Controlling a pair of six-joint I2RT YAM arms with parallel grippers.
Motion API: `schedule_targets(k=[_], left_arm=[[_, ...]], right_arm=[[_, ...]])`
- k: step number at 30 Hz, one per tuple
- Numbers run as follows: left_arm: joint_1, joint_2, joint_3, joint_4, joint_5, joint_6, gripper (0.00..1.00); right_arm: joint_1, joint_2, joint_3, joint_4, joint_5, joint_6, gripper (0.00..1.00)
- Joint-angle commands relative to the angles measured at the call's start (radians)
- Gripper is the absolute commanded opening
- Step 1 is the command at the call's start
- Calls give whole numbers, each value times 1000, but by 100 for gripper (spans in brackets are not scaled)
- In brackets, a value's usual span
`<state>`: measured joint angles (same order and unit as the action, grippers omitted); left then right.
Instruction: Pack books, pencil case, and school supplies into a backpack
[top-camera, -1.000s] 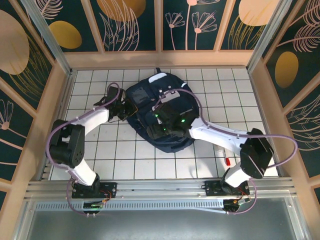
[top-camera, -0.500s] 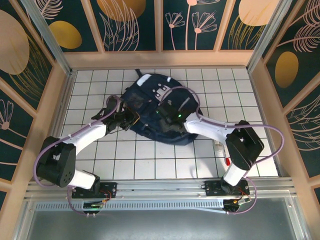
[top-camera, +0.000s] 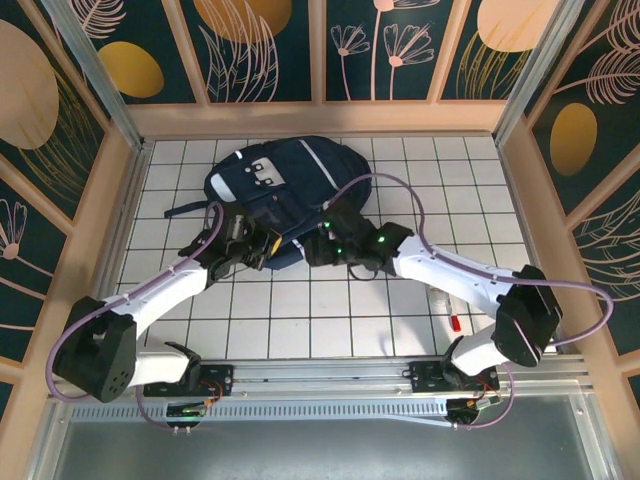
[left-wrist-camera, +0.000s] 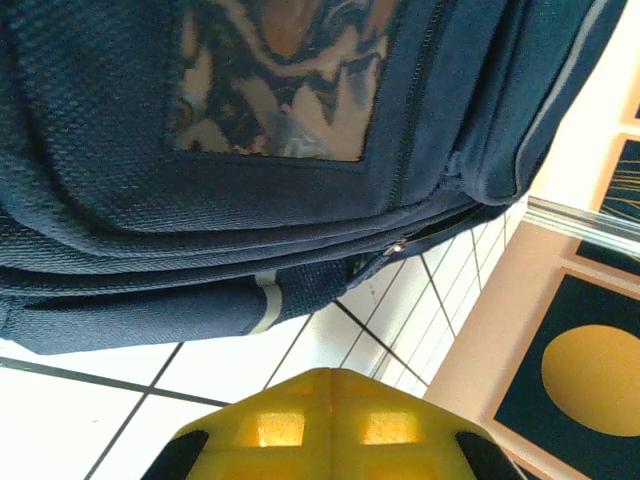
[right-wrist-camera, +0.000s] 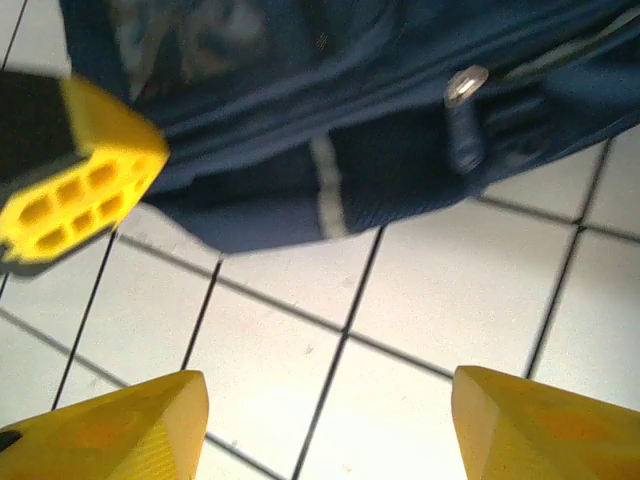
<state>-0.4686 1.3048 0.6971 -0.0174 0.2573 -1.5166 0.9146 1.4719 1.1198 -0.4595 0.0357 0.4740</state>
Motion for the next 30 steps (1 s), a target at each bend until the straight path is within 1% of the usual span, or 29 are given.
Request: schedule_targets(k=[1,2,4,5,6,7,9,10,12,13,15,17,19,21,22,24,25,28,30], left_arm=[[-2,43,35,-12,27,14,0],[-2,56,77,-65,15,67,0],[-4,89,169,-190,-24,185,20],[-5,107,212,-213,-31,269,27],[-5,125,254,-225,-34,365,31],[-6,143,270,-230,-38,458,32],[-6,192,370,-262,-41,731,36],[-5,210,400,-282,-26,863,37],[-6,244,441,-349,73,1194,37],[-6,251,452,-392,91,1294,38],[-6,265,458,-452,83,1475,39],[-7,268,450,-459,56,1594,40],[-8,267,447,-451,-25,1667,41],[-7,265,439,-417,-117,1716,45],[-7,267,434,-404,-128,1744,46],[-7,281,425,-393,-92,1816,51],[-7,290,423,-395,-87,1840,65],[-8,333,430,-411,-135,1866,67],[-13,356,432,-431,-132,1892,69]], right_arm=[[-42,45,-18,20,50,-90,64],[-62,51,-18,30,65,-143,62],[-123,69,-16,64,30,-236,56],[-166,86,-11,83,-13,-257,53],[-208,100,-8,108,-91,-274,49],[-241,112,-5,125,-144,-292,45],[-285,144,9,142,-194,-325,41],[-295,157,16,145,-212,-337,41],[-306,179,21,171,-271,-373,43],[-311,188,21,183,-295,-386,43],[-320,211,27,205,-333,-401,47],[-328,232,37,217,-347,-391,50],[-329,257,54,224,-355,-381,51],[-327,290,81,224,-365,-369,52],[-325,305,93,223,-364,-367,52],[-319,334,120,221,-345,-365,52],[-318,345,130,221,-332,-364,52],[-300,380,161,222,-295,-364,52],[-276,408,186,210,-263,-373,50]])
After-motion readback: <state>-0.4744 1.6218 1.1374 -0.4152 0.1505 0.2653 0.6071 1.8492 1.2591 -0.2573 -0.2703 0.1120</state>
